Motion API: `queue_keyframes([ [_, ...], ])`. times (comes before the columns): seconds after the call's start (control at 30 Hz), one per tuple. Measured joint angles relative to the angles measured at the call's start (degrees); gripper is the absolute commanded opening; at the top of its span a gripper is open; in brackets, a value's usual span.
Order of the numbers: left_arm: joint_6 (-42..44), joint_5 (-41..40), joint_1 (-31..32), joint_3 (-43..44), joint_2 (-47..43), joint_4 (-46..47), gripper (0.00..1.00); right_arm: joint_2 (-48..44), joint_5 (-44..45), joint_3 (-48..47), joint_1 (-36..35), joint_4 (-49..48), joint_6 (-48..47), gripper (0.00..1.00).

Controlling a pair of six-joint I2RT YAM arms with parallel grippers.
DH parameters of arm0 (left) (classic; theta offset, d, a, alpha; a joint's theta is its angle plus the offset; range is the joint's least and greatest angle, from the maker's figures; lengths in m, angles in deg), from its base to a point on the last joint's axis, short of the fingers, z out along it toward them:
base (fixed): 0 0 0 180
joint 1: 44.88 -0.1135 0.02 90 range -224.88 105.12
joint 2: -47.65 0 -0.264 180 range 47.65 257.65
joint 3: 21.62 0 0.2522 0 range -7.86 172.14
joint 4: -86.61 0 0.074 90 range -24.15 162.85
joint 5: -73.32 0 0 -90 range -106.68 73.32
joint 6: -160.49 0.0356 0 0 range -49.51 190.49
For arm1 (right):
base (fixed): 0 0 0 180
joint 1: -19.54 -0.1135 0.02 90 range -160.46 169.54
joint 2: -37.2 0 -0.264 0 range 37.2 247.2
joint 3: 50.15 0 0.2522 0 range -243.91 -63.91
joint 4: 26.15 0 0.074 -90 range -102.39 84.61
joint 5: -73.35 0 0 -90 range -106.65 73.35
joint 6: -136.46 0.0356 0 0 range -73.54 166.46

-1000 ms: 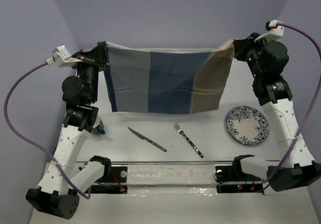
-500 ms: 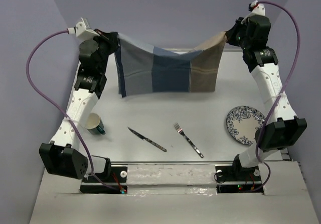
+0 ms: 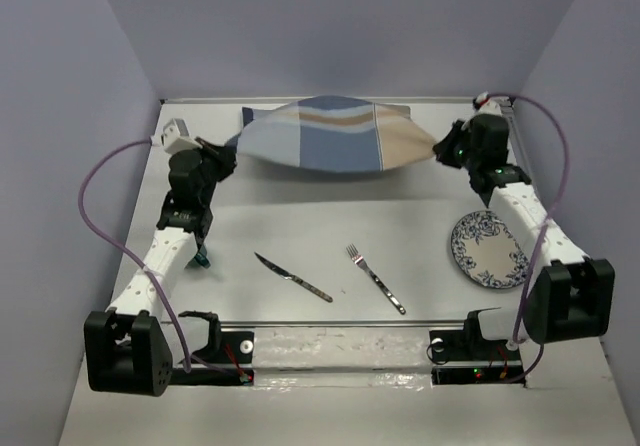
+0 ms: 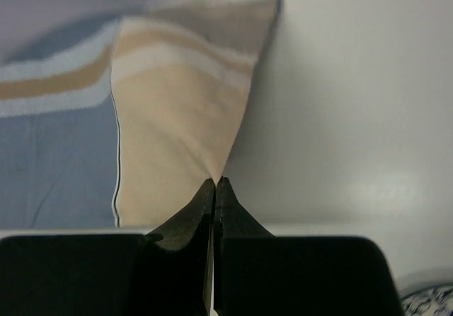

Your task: Set the dinner table for one person

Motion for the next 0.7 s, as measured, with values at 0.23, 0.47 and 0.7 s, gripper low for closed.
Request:
queue_keyframes([
  [0.23,-2.89,0.13,-0.26,-19.93,2.82,0.81,0.00,9.79,-5.11,23.08,0.00,-2.75,7.04,0.00],
  [0.47,-3.08,-1.66,-0.33,-26.29,-0.68,3.45,0.00,7.26,-6.51,30.93,0.00,-8.20,9.55,0.00],
  [0.7,-3.10,-2.95,-0.35,-31.58,-6.80,3.89,0.00,1.70,-6.27,35.47,0.00,-9.03,10.73,0.00],
])
